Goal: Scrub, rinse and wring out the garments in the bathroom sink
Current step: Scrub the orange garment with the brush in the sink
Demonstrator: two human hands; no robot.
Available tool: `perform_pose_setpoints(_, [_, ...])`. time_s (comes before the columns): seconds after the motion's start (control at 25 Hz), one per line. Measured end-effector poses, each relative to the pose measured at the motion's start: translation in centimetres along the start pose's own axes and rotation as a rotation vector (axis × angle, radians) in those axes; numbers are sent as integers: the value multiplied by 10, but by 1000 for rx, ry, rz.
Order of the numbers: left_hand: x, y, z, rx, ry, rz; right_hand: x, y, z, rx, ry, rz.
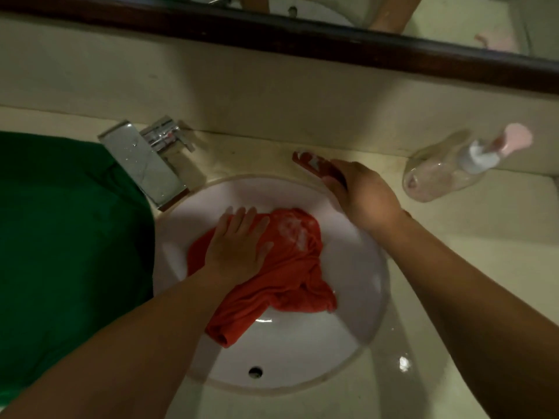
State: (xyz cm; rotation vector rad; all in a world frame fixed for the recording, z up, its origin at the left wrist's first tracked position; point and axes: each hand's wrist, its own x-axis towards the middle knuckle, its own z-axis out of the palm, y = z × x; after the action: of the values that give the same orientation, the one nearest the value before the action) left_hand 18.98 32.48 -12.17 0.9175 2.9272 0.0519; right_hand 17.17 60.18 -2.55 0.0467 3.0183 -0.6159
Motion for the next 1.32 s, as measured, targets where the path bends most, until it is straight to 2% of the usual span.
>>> perform_pose_setpoints(0.08, [5, 6, 3, -6, 5, -11, 19, 12, 1, -86, -74, -28])
perform_pose_setpoints(0.16, [7, 8, 8, -28, -4, -28, 29, 16, 4, -162, -55, -9])
perform_pose_setpoints(0.24, [7, 6, 17, -71, -19, -75, 25, 10, 7, -160, 160, -12])
perform_pose_setpoints(0.32, [7, 2, 25, -127, -29, -147, 9, -2, 22, -56, 350, -122])
perform_pose_setpoints(0.4, [8, -6, 35, -159, -47, -200, -9, -14, 53, 50, 246, -228])
perform_pose_setpoints(0.56, [14, -27, 55, -157, -66, -244, -10, -10, 126, -57, -57, -253])
perform_pose_setpoints(0.68, [20, -35, 69, -186, -23, -332, 3, -10, 161, -154, -173, -196])
perform_pose_setpoints(0.8, [17, -39, 75, -220, -7, -333, 3, -18, 178, -311, -299, -81])
perform_pose_setpoints(0.84, [14, -39, 76, -234, 2, -320, -1, -21, 178, -319, -311, -61])
perform_pose_setpoints(0.96, [7, -39, 68, -298, 37, -326, -11, -19, 170, -189, -205, -110])
perform_pose_setpoints(1.12, [-2, -34, 32, -397, 206, -175, -27, -17, 130, 124, -278, -61])
perform_pose_setpoints(1.2, [-9, -24, 3, -535, 182, -218, -44, -22, 103, 221, -201, -43])
perform_pose_setpoints(1.32, [-15, -10, -37, -586, 204, -206, -73, -39, 61, 313, -83, 9])
